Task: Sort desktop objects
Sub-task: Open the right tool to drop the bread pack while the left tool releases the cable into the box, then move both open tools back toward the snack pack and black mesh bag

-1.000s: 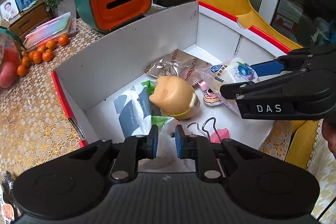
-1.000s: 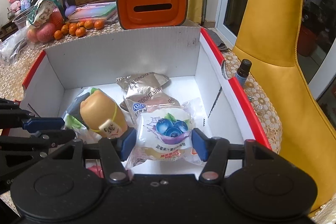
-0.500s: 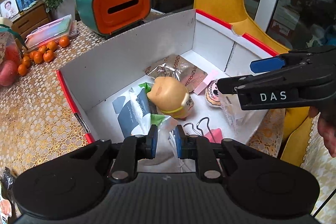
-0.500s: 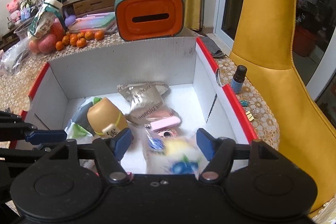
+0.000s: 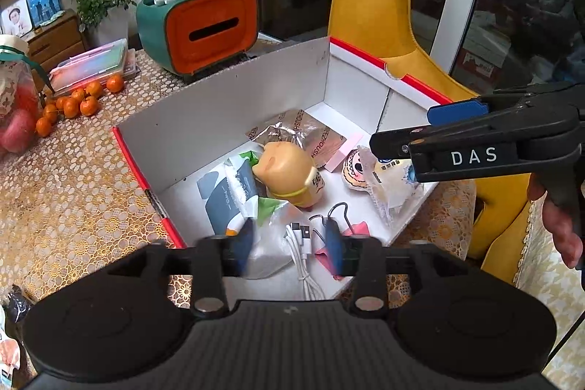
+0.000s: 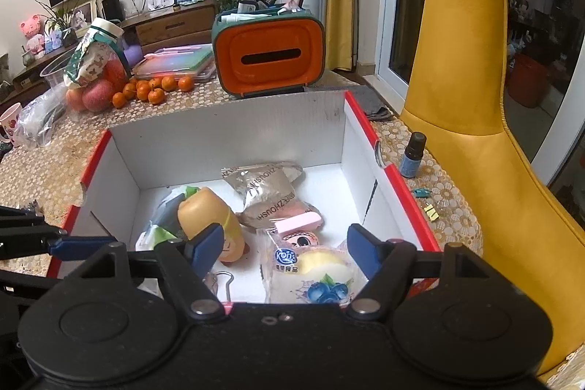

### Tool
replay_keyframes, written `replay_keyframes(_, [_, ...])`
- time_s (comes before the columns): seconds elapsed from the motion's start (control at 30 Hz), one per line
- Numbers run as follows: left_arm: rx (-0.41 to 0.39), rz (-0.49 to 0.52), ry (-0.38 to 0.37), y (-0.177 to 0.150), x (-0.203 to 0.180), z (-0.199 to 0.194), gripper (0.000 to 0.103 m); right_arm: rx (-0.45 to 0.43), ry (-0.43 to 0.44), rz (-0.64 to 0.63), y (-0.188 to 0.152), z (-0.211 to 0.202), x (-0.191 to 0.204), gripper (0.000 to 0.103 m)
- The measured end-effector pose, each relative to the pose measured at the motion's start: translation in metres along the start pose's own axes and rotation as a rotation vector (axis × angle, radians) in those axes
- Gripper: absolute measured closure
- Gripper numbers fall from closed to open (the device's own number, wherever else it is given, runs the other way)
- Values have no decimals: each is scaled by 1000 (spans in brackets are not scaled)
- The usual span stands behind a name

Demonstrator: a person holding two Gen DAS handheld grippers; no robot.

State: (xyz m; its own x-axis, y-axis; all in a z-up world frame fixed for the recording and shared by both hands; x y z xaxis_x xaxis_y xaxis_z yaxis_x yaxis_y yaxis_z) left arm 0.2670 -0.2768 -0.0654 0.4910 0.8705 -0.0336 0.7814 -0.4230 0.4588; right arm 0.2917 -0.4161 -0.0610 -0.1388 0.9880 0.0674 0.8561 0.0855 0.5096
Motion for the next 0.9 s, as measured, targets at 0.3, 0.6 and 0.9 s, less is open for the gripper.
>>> replay_keyframes(0.3, [-54, -12, -19, -8, 5, -22, 38, -28, 2, 5, -6, -12, 8, 21])
replay_keyframes(0.6, [-90, -52, -38, -23, 19, -46, 27, -66, 45, 22, -10, -31, 18, 10])
replay_keyframes(0.9, [-138, -123, -59, -50, 46, -78, 20, -115, 45, -25, -21, -57, 47, 4])
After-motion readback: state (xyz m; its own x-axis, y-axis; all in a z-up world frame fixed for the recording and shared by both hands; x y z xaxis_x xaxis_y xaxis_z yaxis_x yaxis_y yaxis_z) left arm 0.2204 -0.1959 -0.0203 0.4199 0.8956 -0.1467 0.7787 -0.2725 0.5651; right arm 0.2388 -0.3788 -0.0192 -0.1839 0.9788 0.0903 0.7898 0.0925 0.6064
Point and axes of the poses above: each gripper's, at about its wrist camera, not at the fingertips, and z roughly the way its jaws point, x to its left, y to its top, the point moved 5 cm from there along z, roughly the way its jaws point, and after that the axes turned 14 degrees about x, right-handed, at the moved point
